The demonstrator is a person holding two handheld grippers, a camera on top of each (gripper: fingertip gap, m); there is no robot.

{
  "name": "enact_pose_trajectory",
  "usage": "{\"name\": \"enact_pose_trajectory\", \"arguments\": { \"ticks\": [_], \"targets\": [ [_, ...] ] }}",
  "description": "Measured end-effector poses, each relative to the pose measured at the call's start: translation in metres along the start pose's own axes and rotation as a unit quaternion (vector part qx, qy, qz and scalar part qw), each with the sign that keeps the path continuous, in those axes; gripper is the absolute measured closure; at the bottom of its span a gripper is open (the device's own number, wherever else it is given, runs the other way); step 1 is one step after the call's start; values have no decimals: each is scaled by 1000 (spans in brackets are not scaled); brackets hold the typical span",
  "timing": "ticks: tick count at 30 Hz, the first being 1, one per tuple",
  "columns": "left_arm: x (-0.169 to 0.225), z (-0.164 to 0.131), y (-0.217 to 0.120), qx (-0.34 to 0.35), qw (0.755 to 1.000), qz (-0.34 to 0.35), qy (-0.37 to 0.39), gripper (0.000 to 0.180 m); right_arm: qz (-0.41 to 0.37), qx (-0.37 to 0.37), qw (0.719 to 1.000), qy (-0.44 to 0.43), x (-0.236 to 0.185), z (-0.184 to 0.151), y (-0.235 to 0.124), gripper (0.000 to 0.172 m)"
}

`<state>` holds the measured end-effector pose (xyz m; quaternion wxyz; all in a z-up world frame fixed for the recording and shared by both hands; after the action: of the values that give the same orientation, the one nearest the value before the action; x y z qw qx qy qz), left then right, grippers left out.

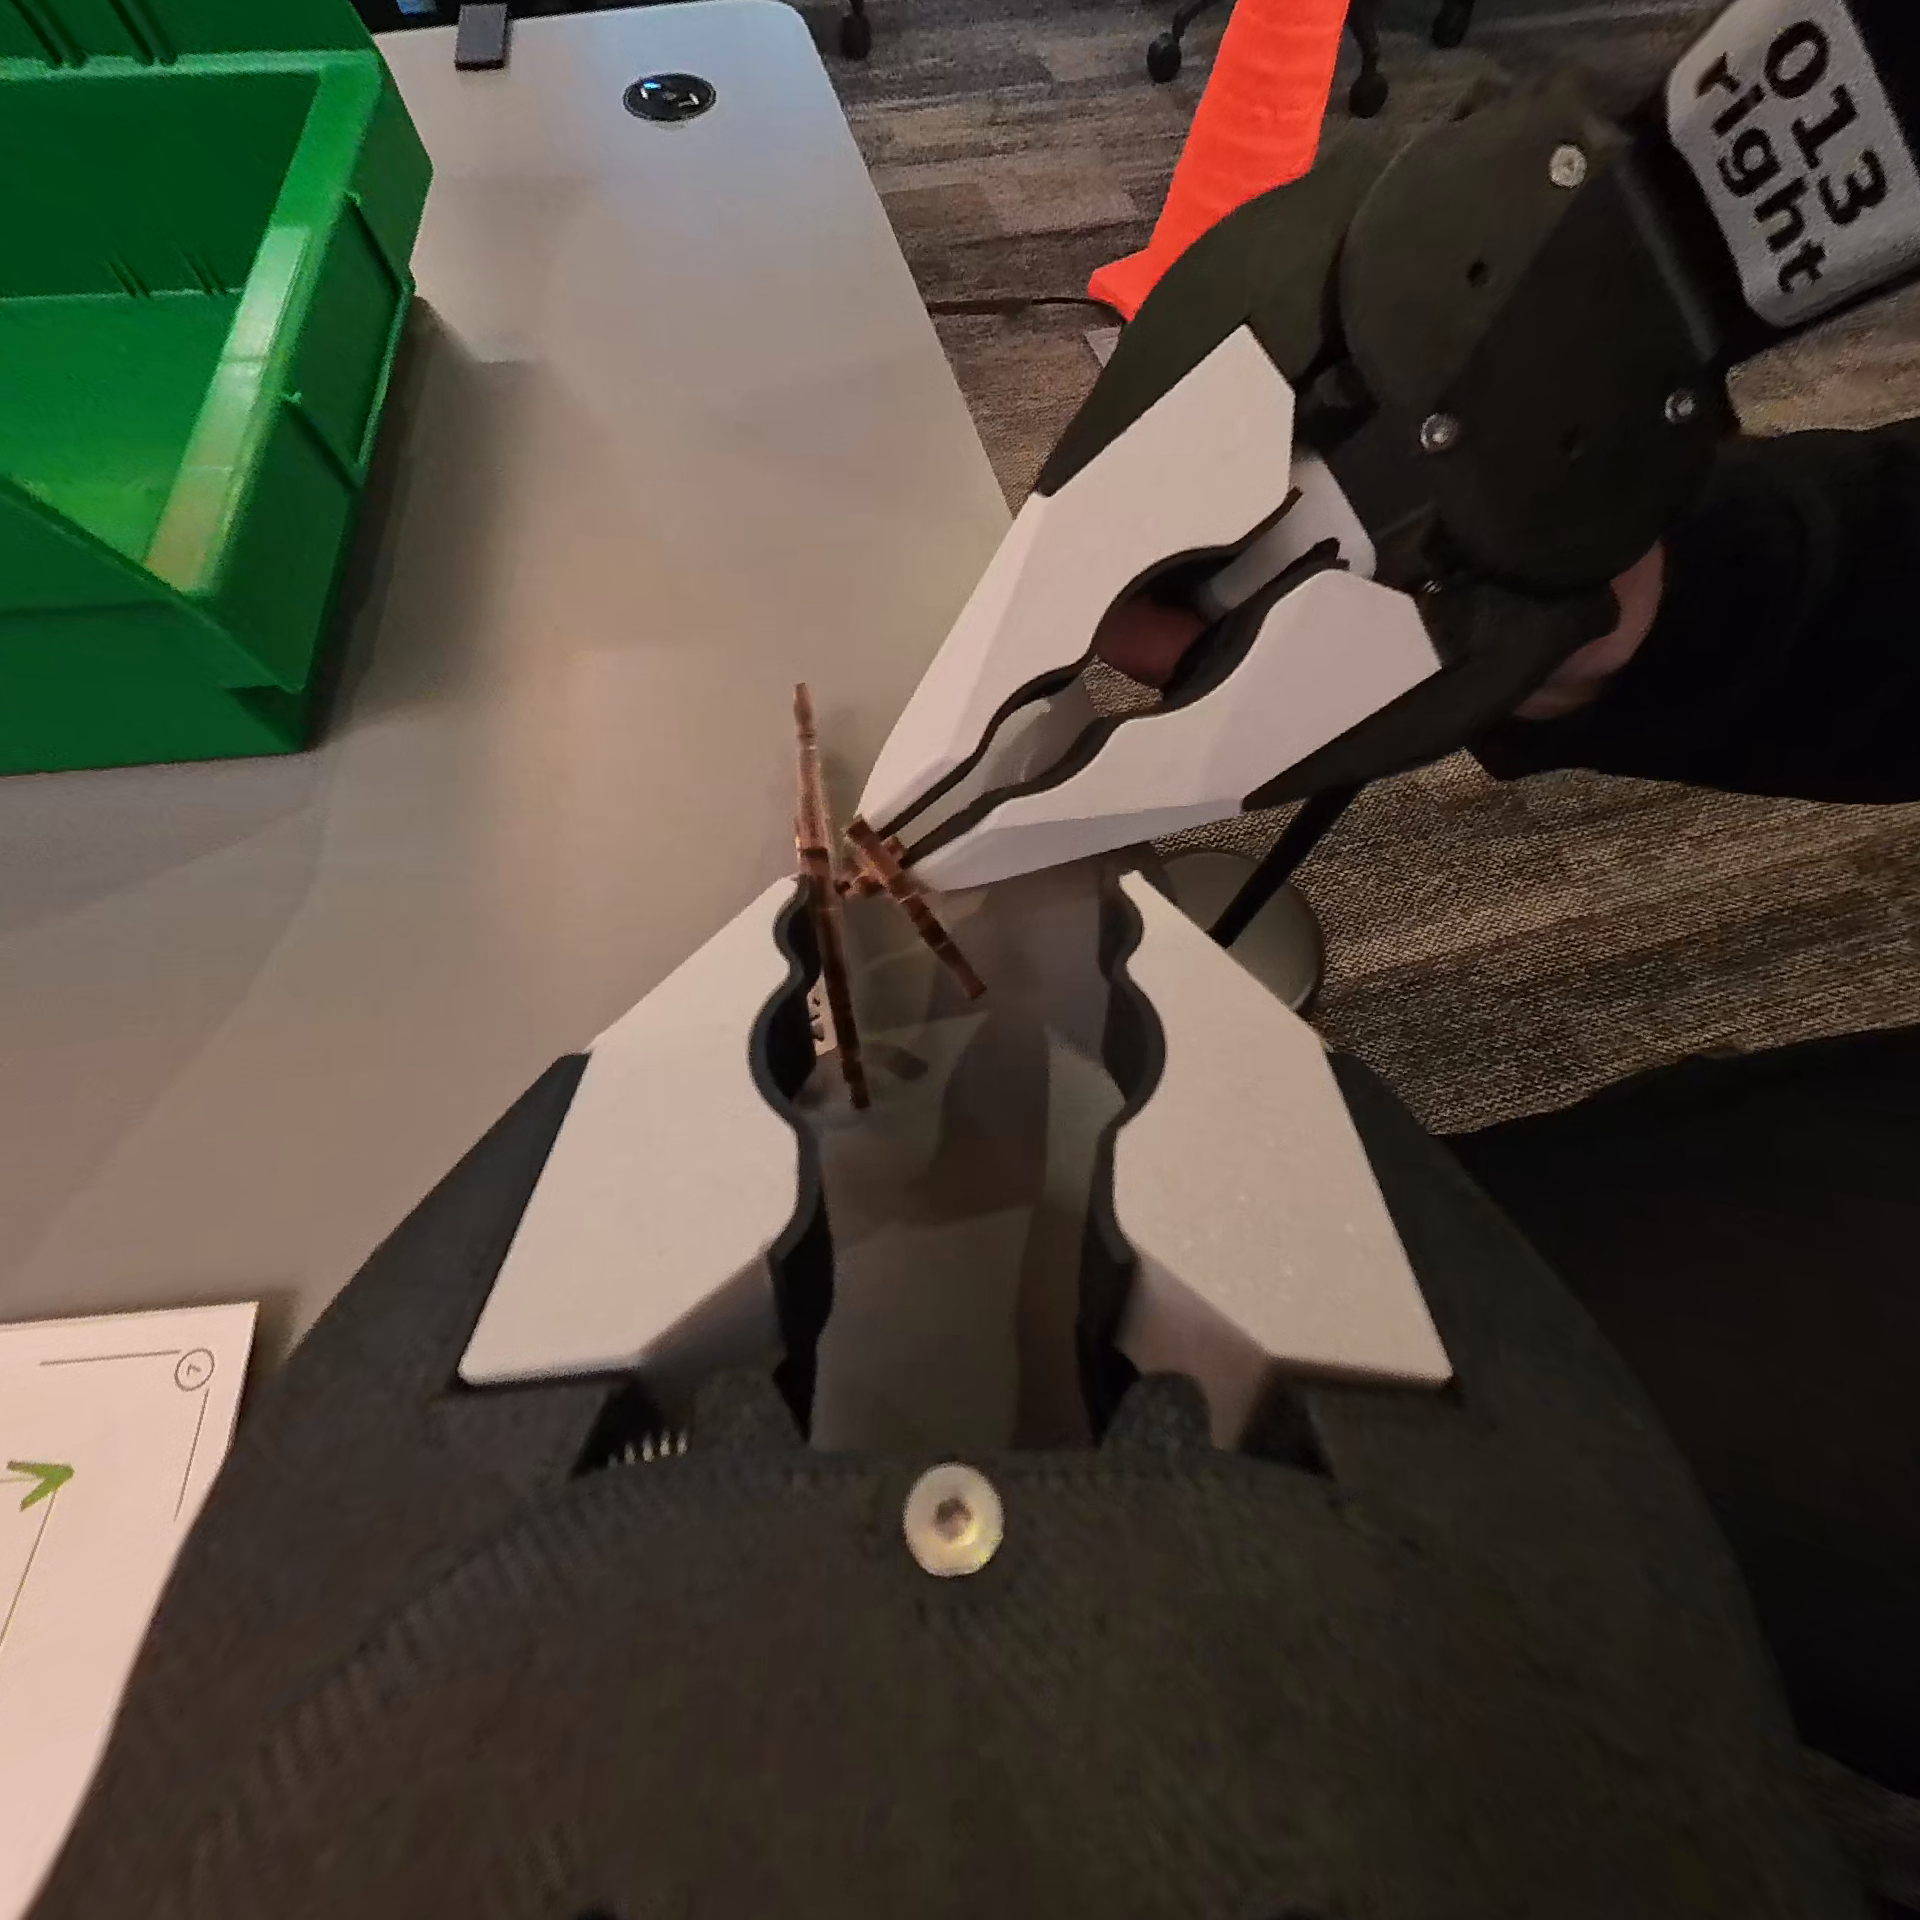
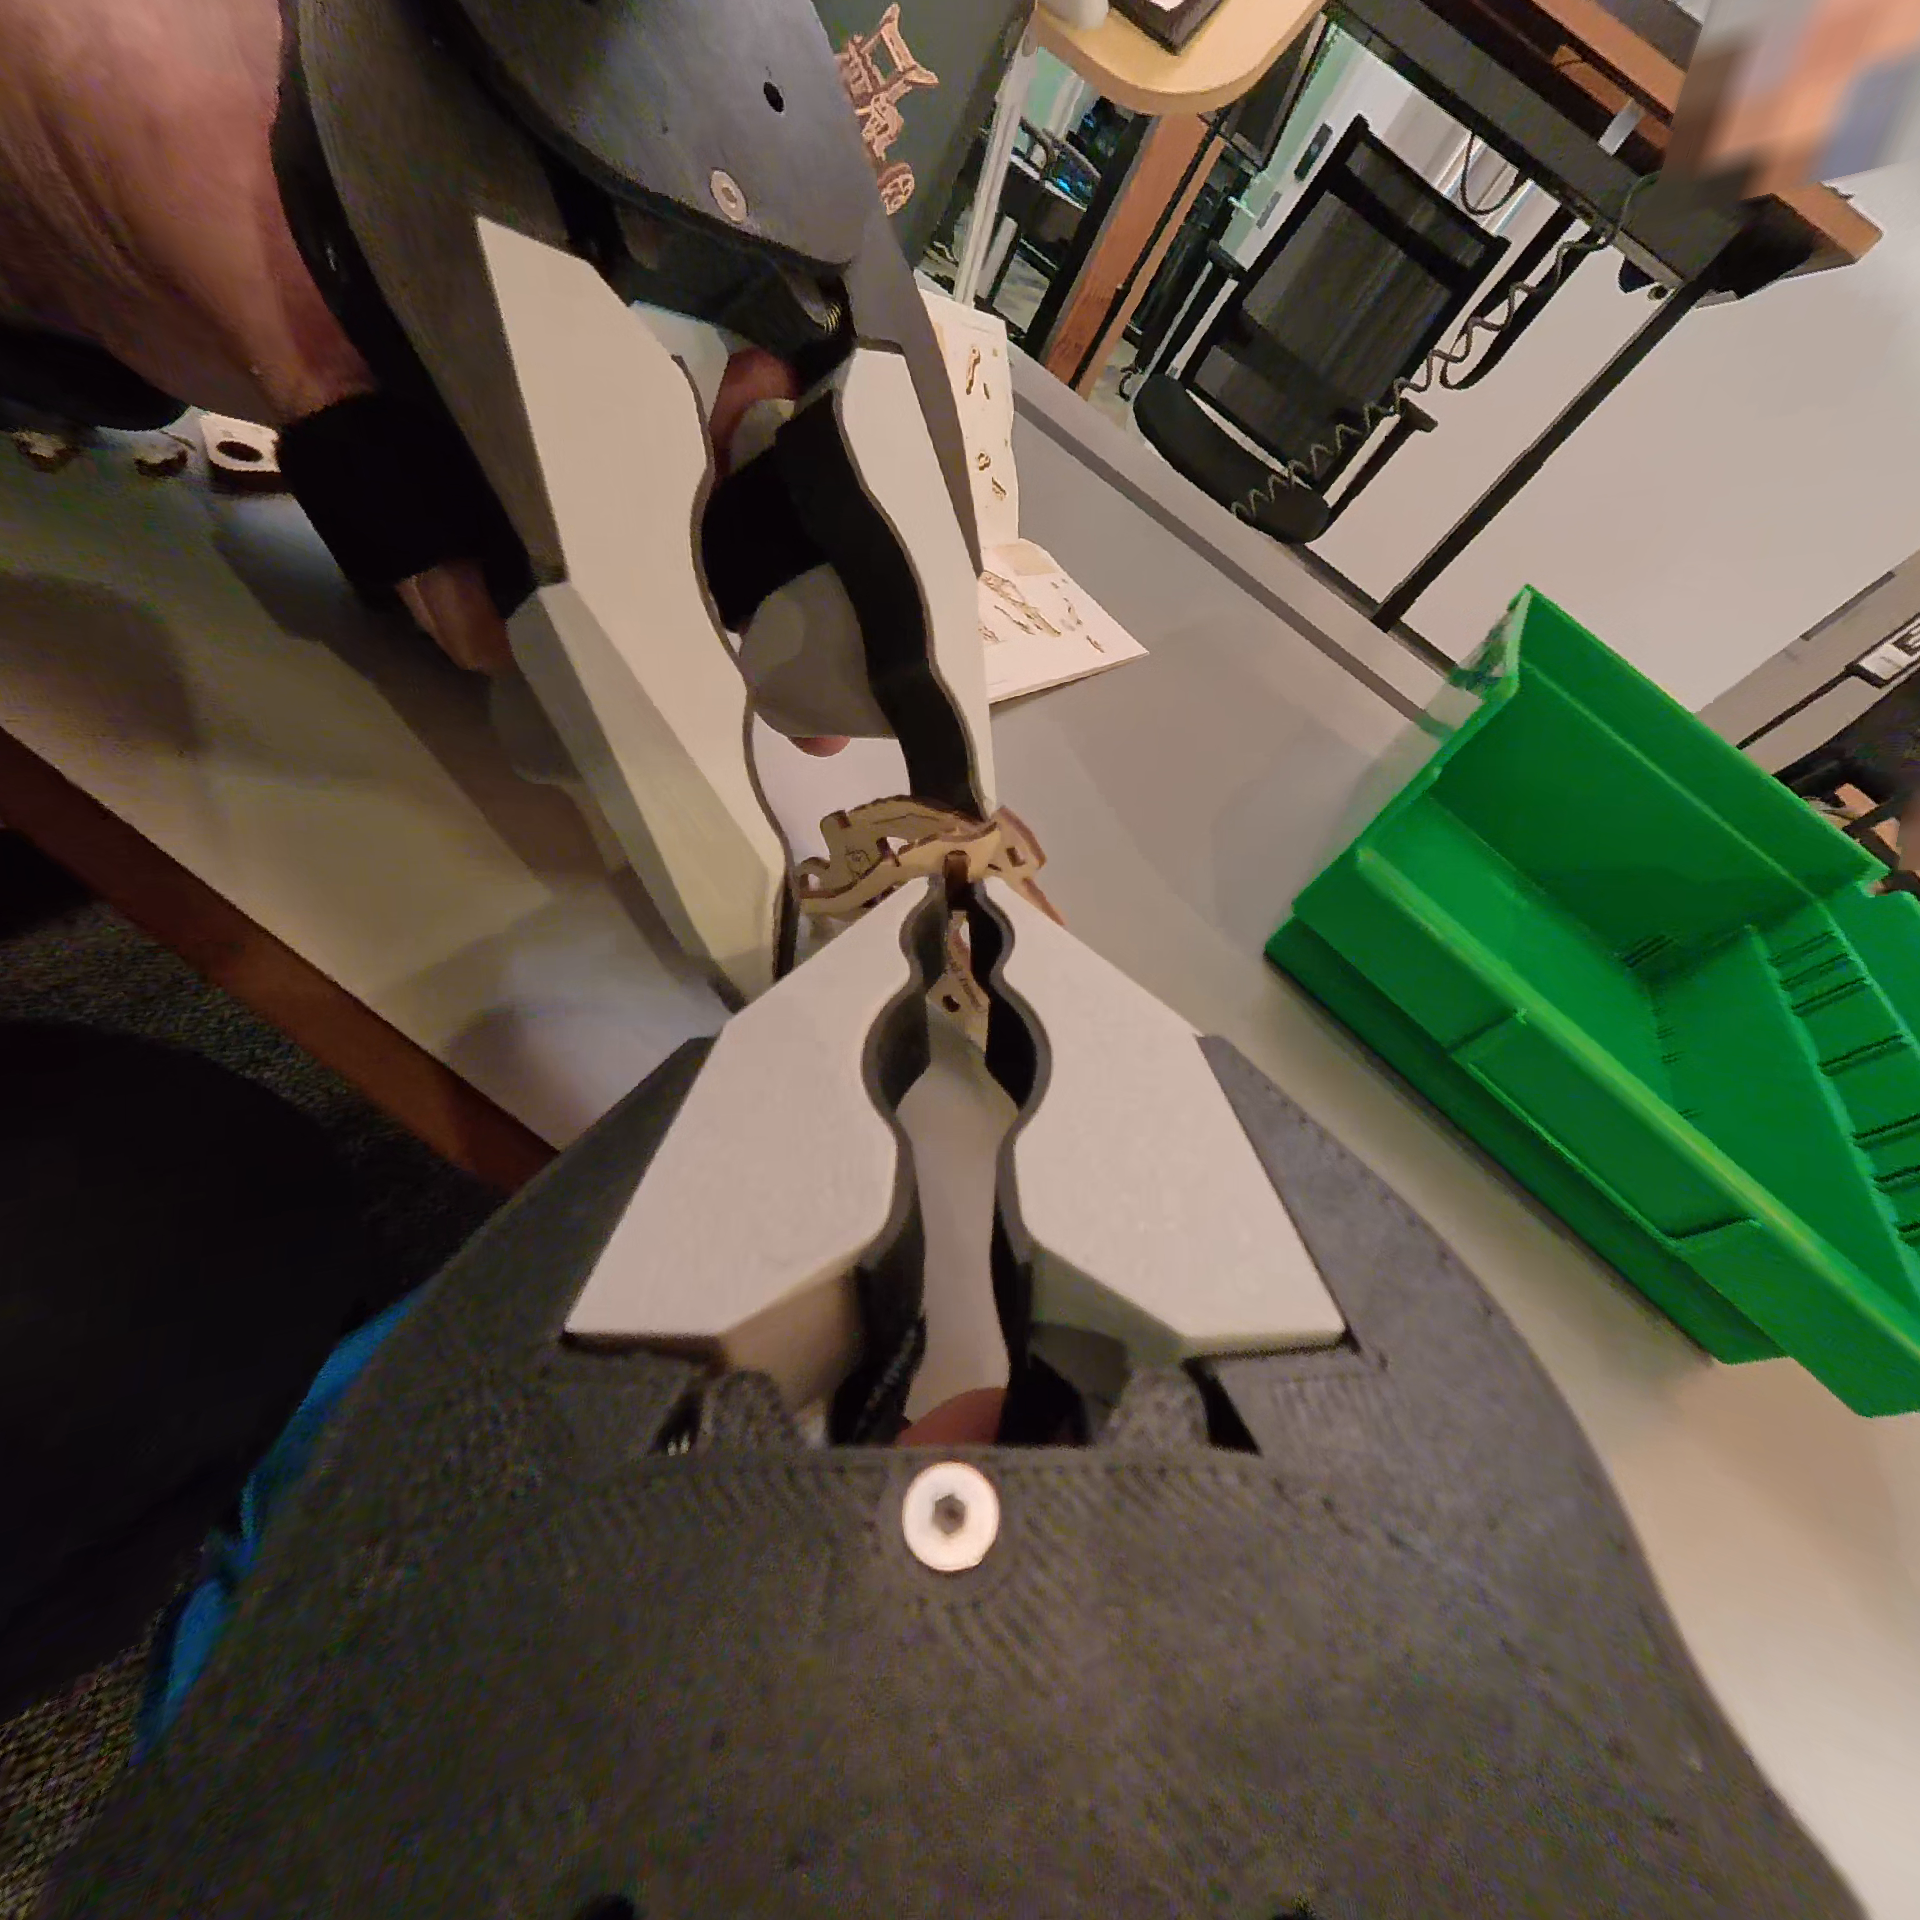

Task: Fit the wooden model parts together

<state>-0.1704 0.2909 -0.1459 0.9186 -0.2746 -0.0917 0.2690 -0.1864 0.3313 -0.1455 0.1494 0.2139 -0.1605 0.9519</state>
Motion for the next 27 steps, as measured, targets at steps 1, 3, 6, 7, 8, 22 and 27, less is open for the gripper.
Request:
{"name": "enact_pose_trajectory", "arguments": {
  "ticks": [1, 3, 6, 7, 8, 22, 27],
  "targets": [
    [0, 0, 0, 0, 1000, -1, -3, 127, -6, -2, 1000, -3, 0, 0, 0, 171],
    [1, 0, 1, -1, 1000, 4, -1, 125, -20, -5, 1000, -3, 0, 0, 0, 171],
    [0, 1, 2, -1, 1000, 12, -1, 124, -43, -4, 999, -2, 0, -1, 1, 171],
    [0, 1, 2, 0, 1000, 13, -2, 125, -49, -3, 999, 2, 1, -1, 0, 171],
    [0, 1, 2, 0, 1000, 12, -4, 125, -54, -2, 999, 3, 1, -1, 1, 171],
    [0, 1, 2, 1, 1000, 14, -6, 125, -55, 10, 998, 4, 2, -3, 1, 171],
    [0, 2, 2, 2, 1000, 13, -5, 126, -65, 10, 998, -13, 2, -3, 0, 170]
  ]
}}
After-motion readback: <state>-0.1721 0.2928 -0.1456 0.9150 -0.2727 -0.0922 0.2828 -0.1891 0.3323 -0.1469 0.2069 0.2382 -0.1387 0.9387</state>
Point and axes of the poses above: each gripper's, where its closed fingertips meet, y out along the fingers, z out of its top, x = y × z across the jaws, the point moved 4 cm from there along -y, back along the fingers
